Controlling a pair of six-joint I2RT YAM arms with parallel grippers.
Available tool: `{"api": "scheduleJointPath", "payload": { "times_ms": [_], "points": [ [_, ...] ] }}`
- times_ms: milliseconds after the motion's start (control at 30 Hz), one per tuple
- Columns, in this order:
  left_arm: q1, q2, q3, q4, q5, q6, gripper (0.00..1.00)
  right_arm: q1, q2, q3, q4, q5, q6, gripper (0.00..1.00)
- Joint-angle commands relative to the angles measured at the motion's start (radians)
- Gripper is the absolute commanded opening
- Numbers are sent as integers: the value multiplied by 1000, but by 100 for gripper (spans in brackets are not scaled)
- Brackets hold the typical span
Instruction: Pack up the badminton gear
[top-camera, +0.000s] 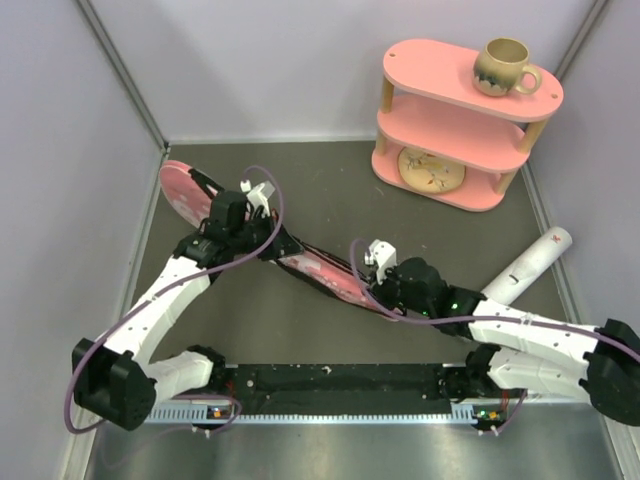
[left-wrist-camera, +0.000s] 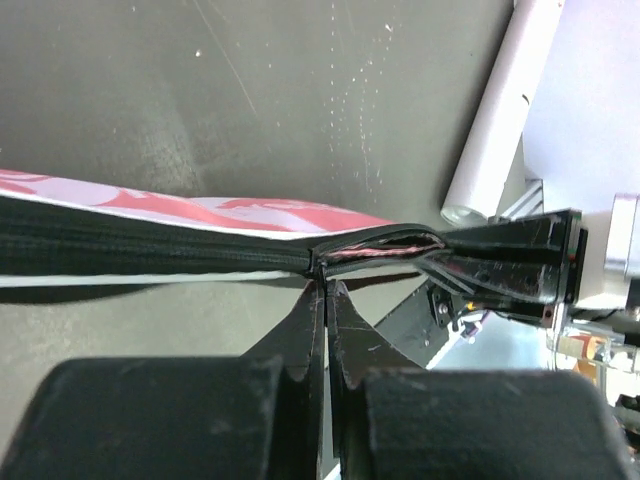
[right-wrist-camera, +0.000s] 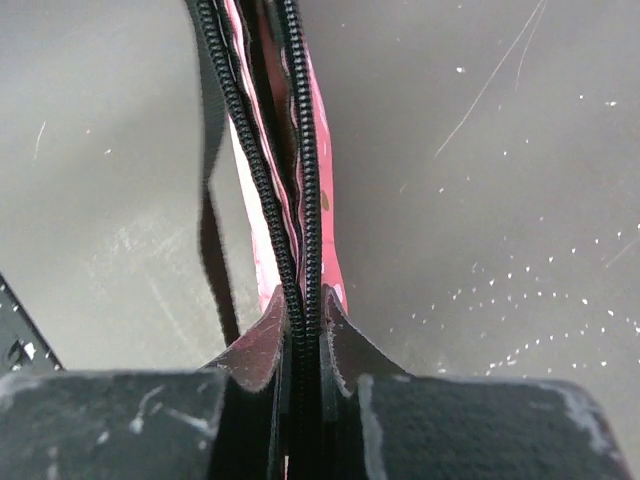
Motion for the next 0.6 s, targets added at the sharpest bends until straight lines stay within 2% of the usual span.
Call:
{"api": "scheduleJointPath", "payload": {
  "times_ms": [0,67,167,267,367,400,433,500,533,567],
  "points": [
    [-107,15,53,179,91,-86,0,68,97,54,244,119,5,0],
    [-153,27,34,240,85,-150,0,74,172,97,341,171,29,0],
    [-201,30,14,259,40,-180,0,78,256,213,383,225,-7,0],
    [-216,18,-26,288,25,-212,0,76,359,330,444,149,-82,0],
    [-206,0,-2,274,-26,-174,0,76,444,437,409,92,-76,0],
    [-198,-5,16,222,-53,-160,0,76,447,444,369,90,-70,6],
    [-175,-8,33,204,-56,-148,0,76,426,435,360,87,-64,26],
    [-153,-19,72,182,-59,-126,0,74,375,360,343,58,-64,44],
    [-144,-22,81,164,-61,-117,0,74,302,335,293,58,-37,55],
    [-126,-25,99,153,-56,-100,0,73,262,271,271,72,-27,61]
  ]
}}
